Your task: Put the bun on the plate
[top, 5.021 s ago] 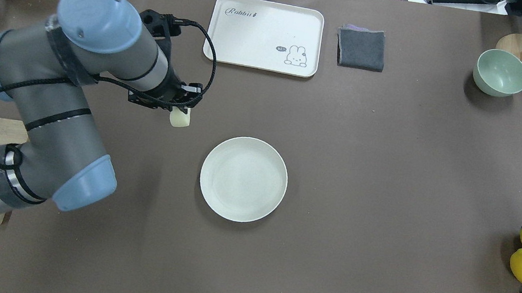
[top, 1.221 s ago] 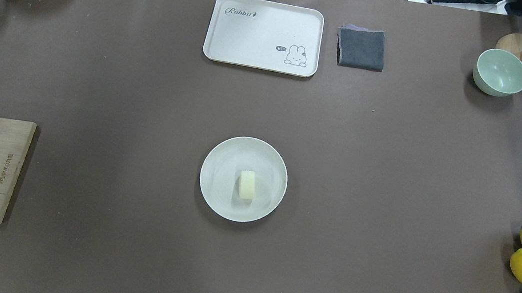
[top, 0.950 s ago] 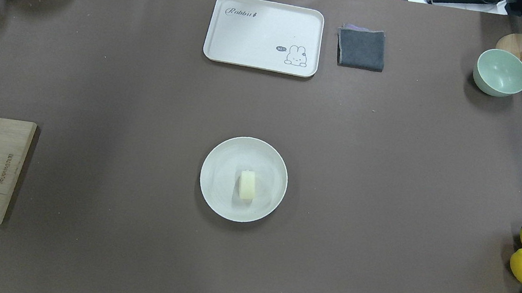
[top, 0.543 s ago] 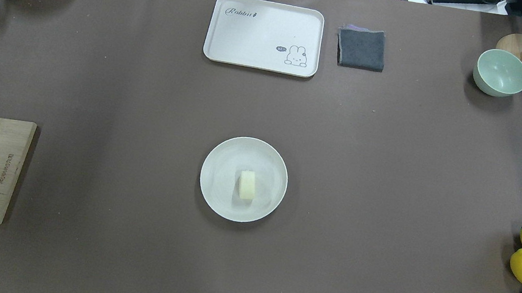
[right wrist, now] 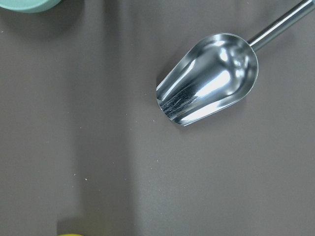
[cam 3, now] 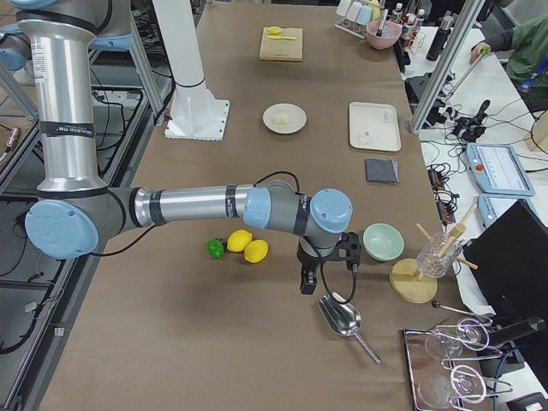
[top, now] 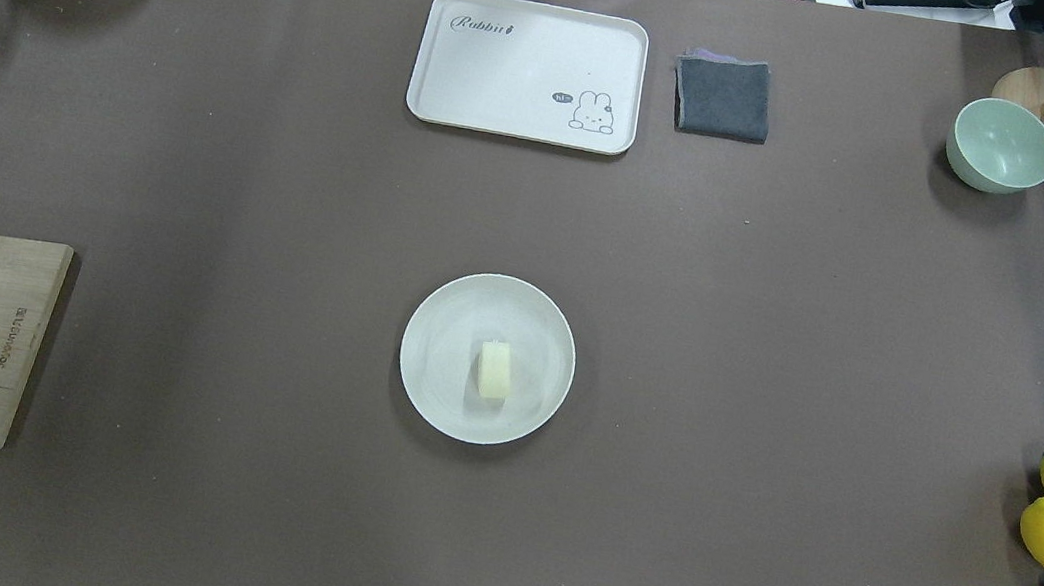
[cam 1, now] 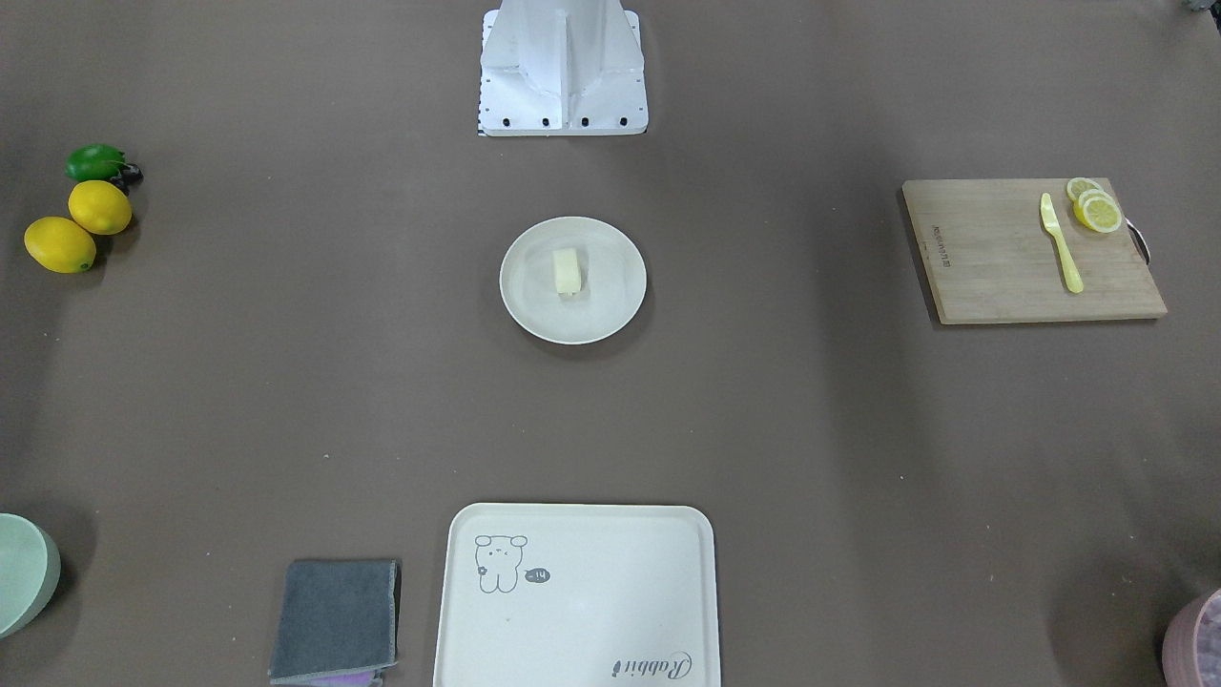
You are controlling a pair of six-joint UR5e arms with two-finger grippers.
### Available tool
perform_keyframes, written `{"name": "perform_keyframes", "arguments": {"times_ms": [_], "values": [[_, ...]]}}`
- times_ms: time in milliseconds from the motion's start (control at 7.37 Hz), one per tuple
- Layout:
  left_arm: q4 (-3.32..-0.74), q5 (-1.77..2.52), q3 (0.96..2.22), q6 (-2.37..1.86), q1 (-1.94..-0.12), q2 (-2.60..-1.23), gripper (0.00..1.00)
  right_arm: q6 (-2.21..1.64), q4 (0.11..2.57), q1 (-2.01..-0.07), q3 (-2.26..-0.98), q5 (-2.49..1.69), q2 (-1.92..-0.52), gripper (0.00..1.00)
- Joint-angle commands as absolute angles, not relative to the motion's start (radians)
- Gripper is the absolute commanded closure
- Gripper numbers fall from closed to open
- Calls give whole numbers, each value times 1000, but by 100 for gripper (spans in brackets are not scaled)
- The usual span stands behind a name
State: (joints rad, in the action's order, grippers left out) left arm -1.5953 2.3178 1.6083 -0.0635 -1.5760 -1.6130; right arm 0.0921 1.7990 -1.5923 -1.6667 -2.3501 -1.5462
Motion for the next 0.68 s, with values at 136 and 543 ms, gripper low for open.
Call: {"name": "perform_keyframes", "arguments": {"times_ms": [136,543], "values": [[-1595,2315,1602,-66,-1575,-1617,2,92,1796,-1592,-1664,-2350,-1546,0],[-1595,2313,1600,-66,-1575,-1612,2,92,1795,-1592,-1664,-2350,-1548,0]]}}
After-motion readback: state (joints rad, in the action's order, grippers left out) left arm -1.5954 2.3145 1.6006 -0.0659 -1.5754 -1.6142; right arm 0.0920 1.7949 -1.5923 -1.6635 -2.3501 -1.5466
